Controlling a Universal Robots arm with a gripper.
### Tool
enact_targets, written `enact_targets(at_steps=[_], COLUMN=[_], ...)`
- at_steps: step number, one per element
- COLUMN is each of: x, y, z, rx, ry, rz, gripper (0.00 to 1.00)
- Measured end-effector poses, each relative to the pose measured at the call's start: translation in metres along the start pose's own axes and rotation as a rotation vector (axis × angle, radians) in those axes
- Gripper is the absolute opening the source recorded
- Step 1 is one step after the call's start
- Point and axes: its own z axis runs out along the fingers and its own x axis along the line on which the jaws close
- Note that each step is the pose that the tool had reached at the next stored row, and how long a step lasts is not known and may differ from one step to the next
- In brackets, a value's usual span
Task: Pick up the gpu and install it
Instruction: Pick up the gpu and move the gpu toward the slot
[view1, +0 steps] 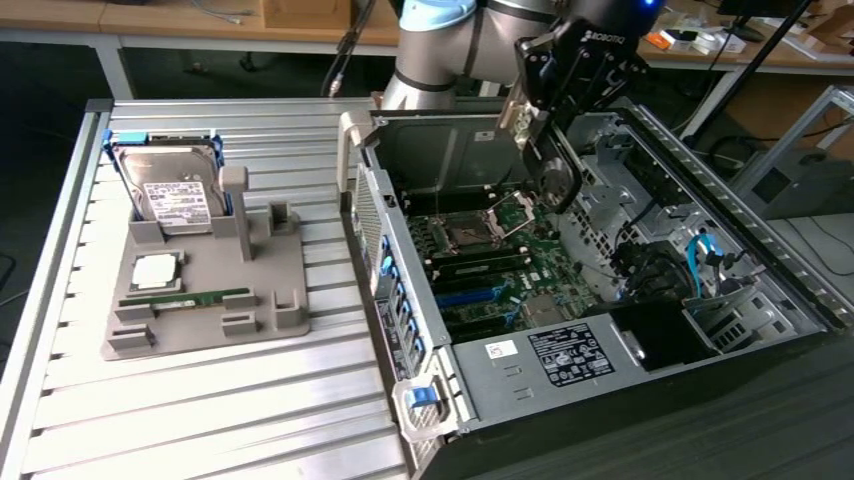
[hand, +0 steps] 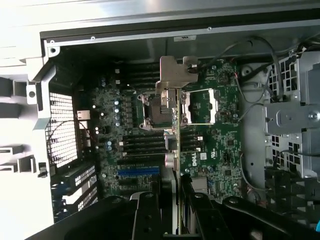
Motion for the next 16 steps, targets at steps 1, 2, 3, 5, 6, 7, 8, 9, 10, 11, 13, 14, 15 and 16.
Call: enact_targets(at_steps=[1, 2, 3, 5, 6, 7, 8, 9, 10, 11, 13, 14, 15, 16], x=[-0.003, -0.006, -0.008, -0.014, -0.017, -0.02, -0.023, -0.026, -0.028, -0.031, -0.036, -0.039, -0.041, -0.043], y=[-0.0004, -0.0008, -0.0013, -0.0021, -0.0028, -0.0034, -0.0042, -0.0048, -0.0055, -0.006, -0.0068, -0.007, -0.0072, -0.0074], z=[0.0004, 0.0007, 0.0012, 0.0019, 0.0024, 0.0028, 0.0034, 0.0037, 0.0043, 0.0048, 0.006, 0.007, 0.0079, 0.0089], rx=[0.0003, 0.0005, 0.0006, 0.001, 0.0013, 0.0017, 0.0018, 0.0021, 0.0021, 0.0021, 0.0026, 0.0027, 0.003, 0.0031], ry=[0.0009, 0.0018, 0.0026, 0.0042, 0.0051, 0.006, 0.0068, 0.0074, 0.008, 0.0087, 0.0102, 0.011, 0.0116, 0.0122], rz=[0.0, 0.0, 0.0, 0.0, 0.0, 0.0, 0.0, 0.0, 0.0, 0.0, 0.0, 0.0, 0.0, 0.0], gripper=[0.27, 0.27, 0.27, 0.27, 0.27, 0.27, 0.27, 0.27, 0.27, 0.27, 0.27, 0.27, 0.27, 0.27])
